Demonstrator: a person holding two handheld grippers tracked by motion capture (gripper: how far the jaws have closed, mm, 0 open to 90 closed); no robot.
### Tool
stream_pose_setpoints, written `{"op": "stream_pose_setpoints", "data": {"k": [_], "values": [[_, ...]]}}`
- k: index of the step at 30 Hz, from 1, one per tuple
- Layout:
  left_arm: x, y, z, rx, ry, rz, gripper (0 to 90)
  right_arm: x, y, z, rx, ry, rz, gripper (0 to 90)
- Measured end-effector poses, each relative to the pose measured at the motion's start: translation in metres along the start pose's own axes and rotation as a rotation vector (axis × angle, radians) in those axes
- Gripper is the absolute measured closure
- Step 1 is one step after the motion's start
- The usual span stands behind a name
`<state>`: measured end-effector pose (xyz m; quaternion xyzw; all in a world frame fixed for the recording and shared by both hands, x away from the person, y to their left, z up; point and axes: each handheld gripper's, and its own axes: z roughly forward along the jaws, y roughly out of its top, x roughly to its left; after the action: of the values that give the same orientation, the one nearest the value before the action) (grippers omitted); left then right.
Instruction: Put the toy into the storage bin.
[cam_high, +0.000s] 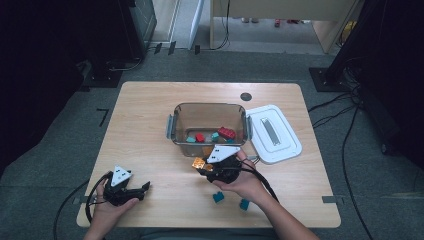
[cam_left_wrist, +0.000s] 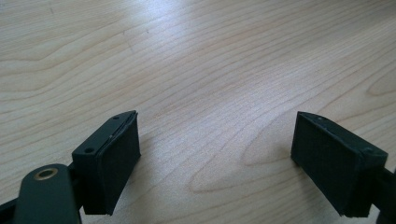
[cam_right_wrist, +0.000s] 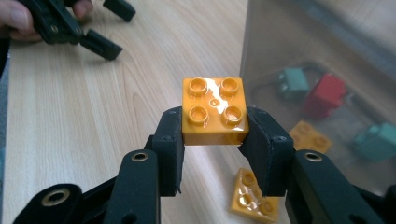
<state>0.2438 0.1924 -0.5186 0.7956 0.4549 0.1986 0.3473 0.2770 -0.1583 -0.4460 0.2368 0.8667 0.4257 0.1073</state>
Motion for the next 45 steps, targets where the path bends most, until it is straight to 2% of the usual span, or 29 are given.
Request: {"op": "stream_pose_setpoints", "data": {"k": [12,18,26,33,45], "values": [[0.000,0.000,0.000,-0.001,0.001,0.002,15.5,-0.021,0.023,-0.033,-0.079,-0.042,0.011,60.0],[0.000,0.000,0.000,-0.001,0.001,0.002,15.5,-0.033,0.035,-0.053,-0.130,-0.083,0.024,60.0],[0.000,0.000,0.000,-0.001,0.001,0.003,15.5,-0.052,0.045,-0.071,-0.155,-0.141,0.038,60.0],[0.000,0.000,0.000,-0.001,0.001,0.002,15.5,-0.071,0.043,-0.072,-0.144,-0.181,0.075,60.0],[0.000,0.000,0.000,0.000,0.001,0.002,15.5,-0.100,0.031,-0.055,-0.080,-0.212,0.155,60.0]]}}
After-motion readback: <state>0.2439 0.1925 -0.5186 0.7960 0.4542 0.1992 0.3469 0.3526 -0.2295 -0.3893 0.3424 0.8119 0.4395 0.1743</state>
